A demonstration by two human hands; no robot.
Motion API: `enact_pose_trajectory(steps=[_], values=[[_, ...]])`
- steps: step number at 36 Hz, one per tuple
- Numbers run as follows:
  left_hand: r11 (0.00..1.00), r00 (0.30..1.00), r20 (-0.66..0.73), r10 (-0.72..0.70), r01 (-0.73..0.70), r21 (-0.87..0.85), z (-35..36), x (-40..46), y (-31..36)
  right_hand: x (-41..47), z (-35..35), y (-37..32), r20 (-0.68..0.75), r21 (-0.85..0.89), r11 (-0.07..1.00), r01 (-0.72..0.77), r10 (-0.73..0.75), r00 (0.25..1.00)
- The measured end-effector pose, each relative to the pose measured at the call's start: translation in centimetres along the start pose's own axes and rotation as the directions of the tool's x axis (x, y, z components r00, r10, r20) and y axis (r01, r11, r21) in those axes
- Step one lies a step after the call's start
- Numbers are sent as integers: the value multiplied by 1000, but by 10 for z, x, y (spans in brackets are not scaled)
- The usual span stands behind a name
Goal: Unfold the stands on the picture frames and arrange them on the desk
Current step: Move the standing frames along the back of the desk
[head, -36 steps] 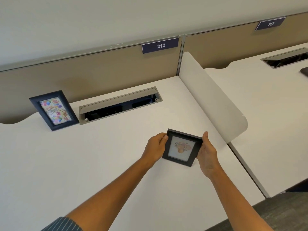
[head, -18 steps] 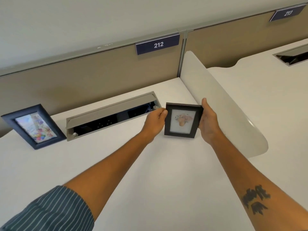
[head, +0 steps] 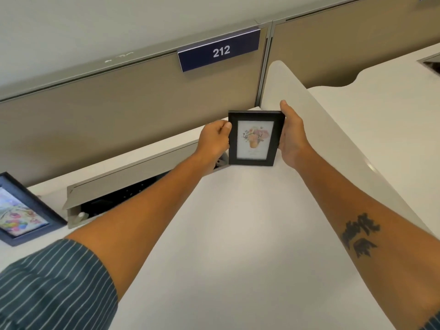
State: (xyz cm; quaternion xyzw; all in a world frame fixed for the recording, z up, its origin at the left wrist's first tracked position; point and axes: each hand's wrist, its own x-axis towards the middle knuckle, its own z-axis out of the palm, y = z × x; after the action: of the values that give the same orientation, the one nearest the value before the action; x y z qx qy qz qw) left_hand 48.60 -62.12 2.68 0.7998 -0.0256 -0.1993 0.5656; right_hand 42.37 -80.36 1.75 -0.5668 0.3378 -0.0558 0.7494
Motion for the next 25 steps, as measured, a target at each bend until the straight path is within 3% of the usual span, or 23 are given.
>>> enact_pose_trajectory(steps=[15, 25], values=[[1000, 998, 66, -17, 18, -23, 1, 31, -1, 26, 6, -8, -38, -5, 1000, -11, 11, 999], [1000, 999, 30, -29, 30, -11, 3, 24, 2, 22, 8, -11, -18, -16, 1000, -23, 22, 1000]])
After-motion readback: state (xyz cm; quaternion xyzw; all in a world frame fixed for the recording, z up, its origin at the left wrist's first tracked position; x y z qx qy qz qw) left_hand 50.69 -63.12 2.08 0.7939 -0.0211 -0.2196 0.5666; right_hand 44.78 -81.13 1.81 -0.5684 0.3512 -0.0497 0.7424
